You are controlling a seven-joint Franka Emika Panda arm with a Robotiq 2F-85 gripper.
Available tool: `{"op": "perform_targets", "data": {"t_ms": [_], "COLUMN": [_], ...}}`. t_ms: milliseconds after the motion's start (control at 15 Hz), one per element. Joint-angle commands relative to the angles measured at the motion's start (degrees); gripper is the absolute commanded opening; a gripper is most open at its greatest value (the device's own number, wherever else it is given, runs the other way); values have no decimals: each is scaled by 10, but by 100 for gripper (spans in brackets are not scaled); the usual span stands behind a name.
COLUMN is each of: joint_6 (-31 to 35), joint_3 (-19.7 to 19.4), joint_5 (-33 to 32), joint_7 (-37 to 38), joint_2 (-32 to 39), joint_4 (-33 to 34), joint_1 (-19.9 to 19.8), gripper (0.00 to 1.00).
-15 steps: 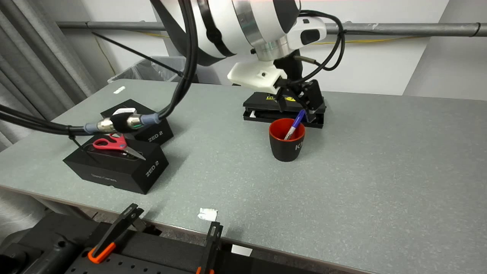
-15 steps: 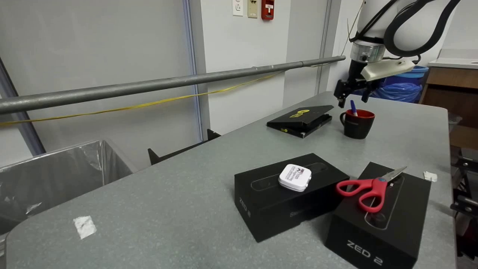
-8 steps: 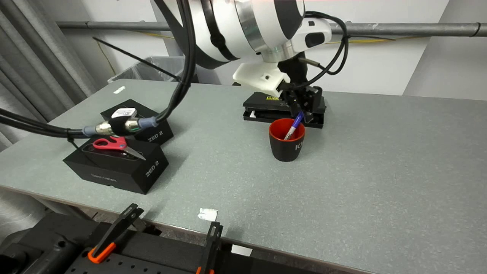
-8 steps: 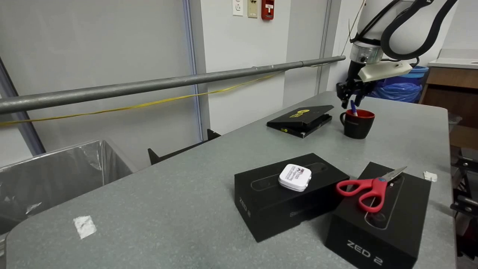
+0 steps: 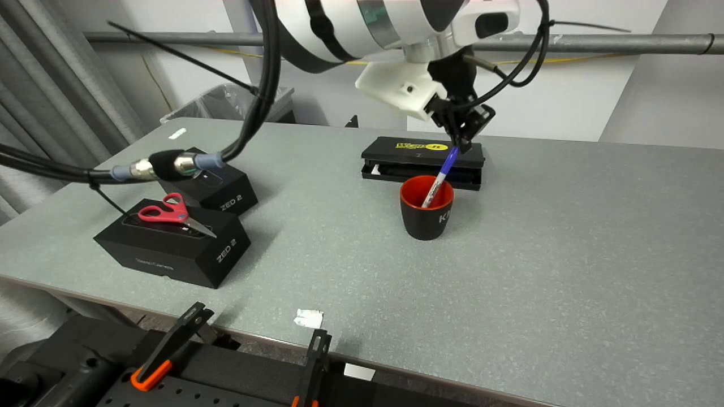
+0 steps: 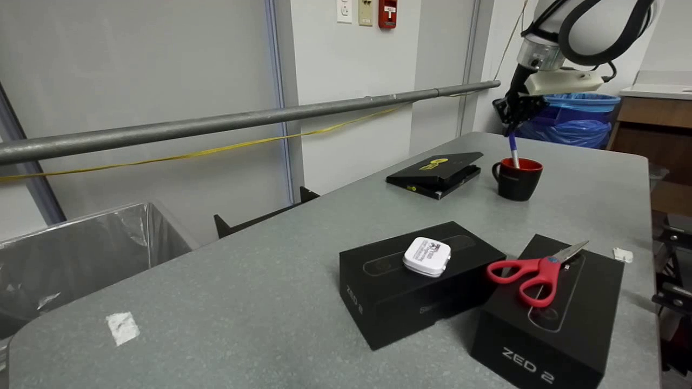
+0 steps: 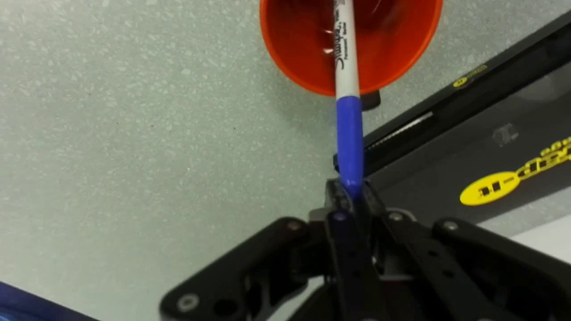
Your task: Remove the pen from the mug and put it on the table
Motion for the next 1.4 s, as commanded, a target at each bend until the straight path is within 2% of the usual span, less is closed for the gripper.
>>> {"op": "perform_targets", "data": {"t_ms": [0,133,267,333,400,533,600,800,933,1000,1133,1333], "joint_6": [37,33,14,0,-11,-26,-29,-23,-18,-14,-29,-34], "joint_3": [-12,1,13,61,17,29,91,156,183,181,150,105], "joint_5": [-8,11,72,116,144,174,206,190,125,83,22,-8], "joint_7": [-24,-65,-138,-182,-210,-238,-257,-228,-179,-148,-100,-72], "joint_2": [-117,-182,-241,-263,-277,-256,-236,-150,-92,-64,-20,23], "joint_4": [-72,-105,-138,-151,-158,-155,-151,-127,-107,-95,-65,-31], "joint_1": [-8,-15,2,-19,46,86,50,36,19,19,45,83], "gripper": [2,2,2,2,2,2,2,2,2,2,2,2]}}
